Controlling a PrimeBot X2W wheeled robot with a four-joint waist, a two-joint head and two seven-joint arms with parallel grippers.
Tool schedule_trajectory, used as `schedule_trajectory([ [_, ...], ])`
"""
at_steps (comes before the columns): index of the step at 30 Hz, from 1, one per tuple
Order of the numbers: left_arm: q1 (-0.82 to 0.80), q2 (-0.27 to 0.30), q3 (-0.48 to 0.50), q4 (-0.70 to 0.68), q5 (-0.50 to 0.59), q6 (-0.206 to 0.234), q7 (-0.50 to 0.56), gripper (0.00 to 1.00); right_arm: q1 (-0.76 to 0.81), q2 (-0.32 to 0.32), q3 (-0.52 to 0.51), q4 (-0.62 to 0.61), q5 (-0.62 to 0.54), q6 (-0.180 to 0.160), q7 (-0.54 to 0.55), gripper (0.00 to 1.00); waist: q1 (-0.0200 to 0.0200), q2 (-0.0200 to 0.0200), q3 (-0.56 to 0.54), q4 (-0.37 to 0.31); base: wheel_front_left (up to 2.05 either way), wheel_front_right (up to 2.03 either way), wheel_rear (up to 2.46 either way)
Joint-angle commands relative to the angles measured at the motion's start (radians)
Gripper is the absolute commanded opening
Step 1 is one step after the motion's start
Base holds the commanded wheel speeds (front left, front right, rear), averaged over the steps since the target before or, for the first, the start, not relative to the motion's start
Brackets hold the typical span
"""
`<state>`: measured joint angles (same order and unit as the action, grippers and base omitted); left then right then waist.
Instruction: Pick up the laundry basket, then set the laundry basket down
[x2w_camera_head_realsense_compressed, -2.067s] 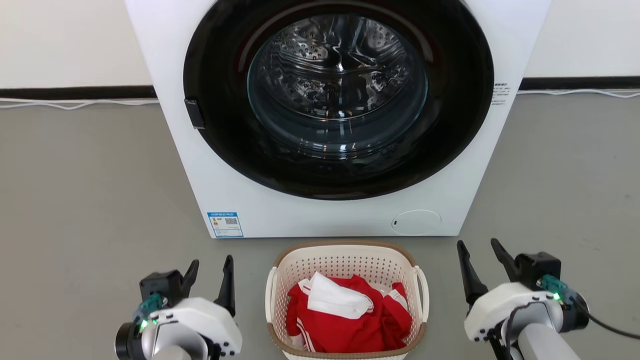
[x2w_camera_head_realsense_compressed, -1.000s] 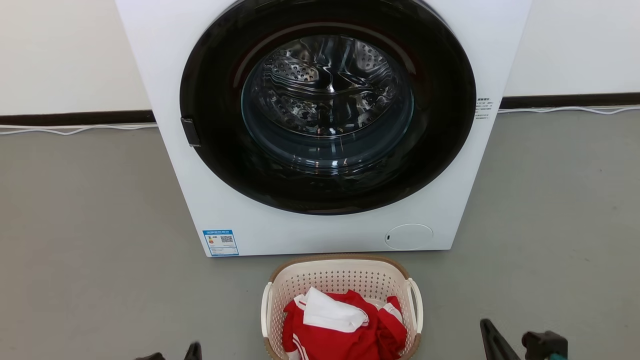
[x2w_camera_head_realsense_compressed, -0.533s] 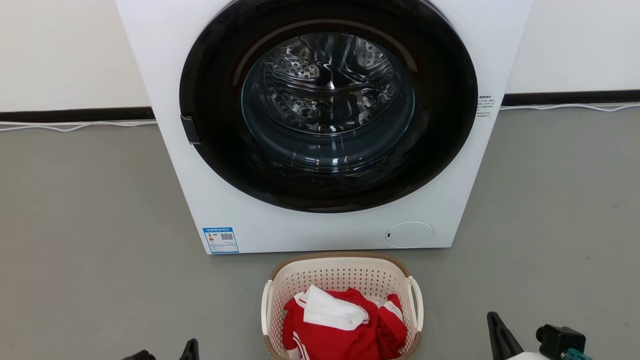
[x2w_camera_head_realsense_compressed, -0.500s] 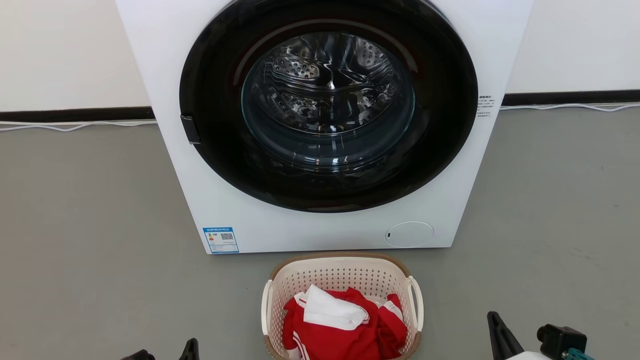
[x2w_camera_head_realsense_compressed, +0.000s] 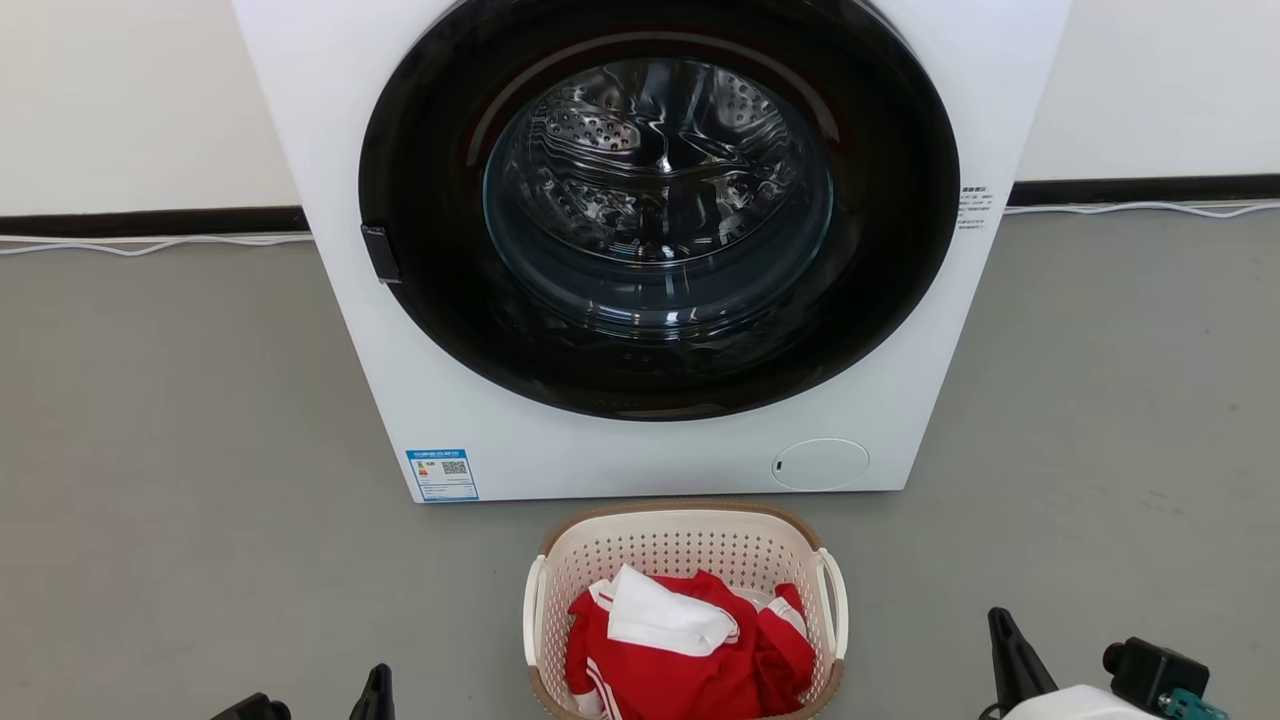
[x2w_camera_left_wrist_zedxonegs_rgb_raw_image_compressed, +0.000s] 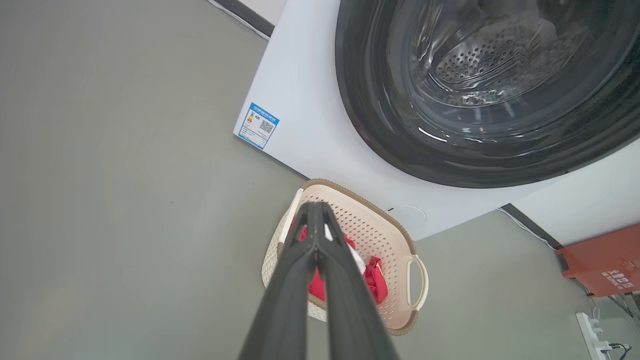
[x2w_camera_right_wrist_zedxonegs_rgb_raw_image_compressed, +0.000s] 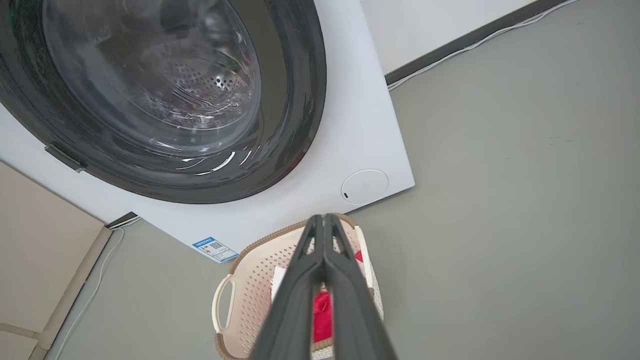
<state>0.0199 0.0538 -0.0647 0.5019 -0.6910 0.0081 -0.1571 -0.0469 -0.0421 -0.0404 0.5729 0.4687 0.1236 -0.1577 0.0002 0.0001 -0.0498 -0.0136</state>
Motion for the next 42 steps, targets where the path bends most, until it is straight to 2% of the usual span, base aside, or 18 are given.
schedule_trajectory([
  [1, -0.052, 0.004, 0.017, -0.032, -0.023, -0.010, 0.003, 0.00, -0.041, -0.004, -0.001, -0.035, 0.029, 0.002, 0.005, 0.00, -0.0002, -0.0001, 0.001, 0.000, 0.00, 0.00, 0.00],
  [42, -0.085, 0.000, 0.088, -0.131, -0.418, -0.067, 0.121, 0.00, -0.050, -0.006, -0.033, -0.164, 0.519, 0.004, 0.122, 0.00, -0.0002, -0.0001, 0.024, 0.006, 0.00, 0.00, 0.00],
])
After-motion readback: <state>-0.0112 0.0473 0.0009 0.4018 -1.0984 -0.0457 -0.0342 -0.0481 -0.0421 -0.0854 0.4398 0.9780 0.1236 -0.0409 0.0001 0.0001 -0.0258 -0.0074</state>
